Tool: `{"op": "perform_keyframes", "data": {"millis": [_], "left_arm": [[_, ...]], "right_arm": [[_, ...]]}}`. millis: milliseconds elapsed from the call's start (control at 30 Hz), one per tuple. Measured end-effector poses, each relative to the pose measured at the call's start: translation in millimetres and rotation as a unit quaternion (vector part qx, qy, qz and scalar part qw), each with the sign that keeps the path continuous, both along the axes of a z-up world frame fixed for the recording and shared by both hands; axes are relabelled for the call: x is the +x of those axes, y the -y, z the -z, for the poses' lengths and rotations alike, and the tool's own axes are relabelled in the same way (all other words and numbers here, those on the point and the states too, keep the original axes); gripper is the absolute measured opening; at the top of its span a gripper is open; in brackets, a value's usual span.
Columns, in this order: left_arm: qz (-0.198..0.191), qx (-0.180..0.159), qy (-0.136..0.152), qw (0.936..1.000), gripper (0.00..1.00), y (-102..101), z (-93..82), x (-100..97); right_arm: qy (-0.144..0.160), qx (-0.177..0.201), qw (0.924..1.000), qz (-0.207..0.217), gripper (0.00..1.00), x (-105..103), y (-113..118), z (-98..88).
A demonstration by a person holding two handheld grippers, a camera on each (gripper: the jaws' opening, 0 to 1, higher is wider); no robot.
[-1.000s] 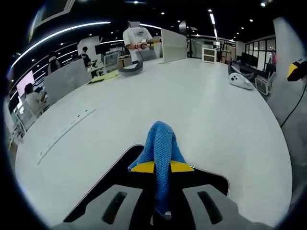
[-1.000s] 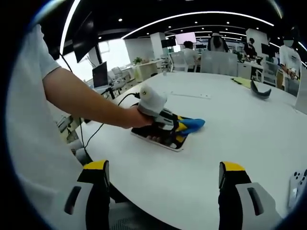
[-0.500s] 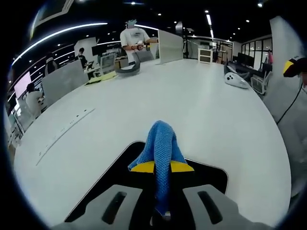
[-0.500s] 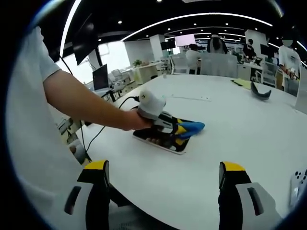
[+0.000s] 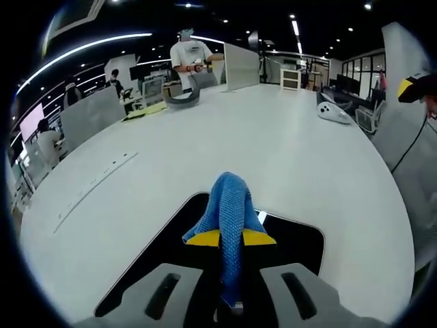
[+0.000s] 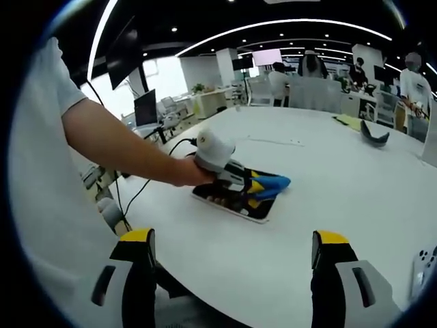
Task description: Wipe the mirror surface with the cleaning cloth until all visible marks leave the cleaned area.
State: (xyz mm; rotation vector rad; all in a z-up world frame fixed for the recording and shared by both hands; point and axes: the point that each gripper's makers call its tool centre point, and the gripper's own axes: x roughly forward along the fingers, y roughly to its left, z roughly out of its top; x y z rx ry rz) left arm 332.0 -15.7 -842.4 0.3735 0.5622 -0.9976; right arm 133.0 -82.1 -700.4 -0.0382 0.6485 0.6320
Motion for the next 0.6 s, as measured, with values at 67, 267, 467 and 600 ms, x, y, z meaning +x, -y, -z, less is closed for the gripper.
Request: {"op": "perform_keyframes", "data": {"millis": [67,267,467,600], "left_arm": [[0.000,0.000,0.001,1.0000,0.06,-2,0.2,0.0],[0.001,0.000,0.001,1.0000,0.06,-6,0.6,-0.4],[-0.002,-0.002,0.002,1.0000,0.06,-14,0.0,-1.8],[0.000,0.000,0.001,1.0000,0.06,-20,0.1,-2.5]], "right_arm": [[0.001,0.000,1.0000,0.000,0.95,1,-2,-0.9],[0.007,0.015,0.9998,0.010,0.95,5,-8,-7.1],[0.011,0.019,0.9997,0.010,0.95,6,-15,-10.3],[0.013,0.019,0.9997,0.008,0.95,5,-20,-10.3]]}}
